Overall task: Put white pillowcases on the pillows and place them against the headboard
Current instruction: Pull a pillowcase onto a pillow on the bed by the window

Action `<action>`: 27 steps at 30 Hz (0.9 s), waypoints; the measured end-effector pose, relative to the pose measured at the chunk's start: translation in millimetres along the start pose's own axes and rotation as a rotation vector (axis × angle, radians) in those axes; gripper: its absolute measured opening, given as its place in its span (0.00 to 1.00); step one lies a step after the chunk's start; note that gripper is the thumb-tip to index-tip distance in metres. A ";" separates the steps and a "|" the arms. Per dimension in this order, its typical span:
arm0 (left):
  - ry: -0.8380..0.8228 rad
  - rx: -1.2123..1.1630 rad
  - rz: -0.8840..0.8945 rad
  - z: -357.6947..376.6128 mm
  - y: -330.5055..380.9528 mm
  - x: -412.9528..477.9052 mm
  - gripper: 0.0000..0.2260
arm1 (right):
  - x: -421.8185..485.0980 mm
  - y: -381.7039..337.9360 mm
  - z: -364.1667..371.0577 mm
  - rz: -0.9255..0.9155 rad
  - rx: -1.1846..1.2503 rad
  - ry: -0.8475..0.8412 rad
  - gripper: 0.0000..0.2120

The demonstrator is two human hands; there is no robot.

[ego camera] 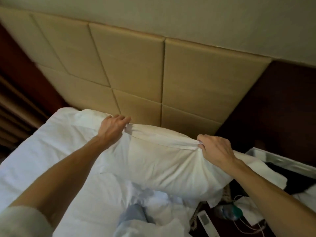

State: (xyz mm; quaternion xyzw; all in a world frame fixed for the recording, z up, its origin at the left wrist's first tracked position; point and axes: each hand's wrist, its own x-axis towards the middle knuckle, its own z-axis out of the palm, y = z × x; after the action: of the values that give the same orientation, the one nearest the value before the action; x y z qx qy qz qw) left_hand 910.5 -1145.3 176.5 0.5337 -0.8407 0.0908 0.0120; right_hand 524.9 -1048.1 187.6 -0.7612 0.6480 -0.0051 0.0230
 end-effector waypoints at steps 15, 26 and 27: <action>0.051 -0.102 0.199 36.1 -20.3 131.7 0.20 | 58.1 10.8 7.5 0.316 -0.134 0.040 0.11; -0.014 -0.088 0.169 48.5 -14.0 133.5 0.16 | 68.2 15.4 6.3 0.299 -0.199 -0.027 0.14; -0.002 -0.092 0.172 47.1 -14.9 132.2 0.17 | 67.4 16.5 3.5 0.287 -0.194 -0.008 0.14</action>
State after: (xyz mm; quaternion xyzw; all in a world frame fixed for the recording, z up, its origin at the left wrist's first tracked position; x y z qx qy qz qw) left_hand 870.6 -1277.6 147.7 0.4584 -0.8868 0.0522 0.0281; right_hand 519.6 -1117.2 181.9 -0.6594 0.7476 0.0641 -0.0476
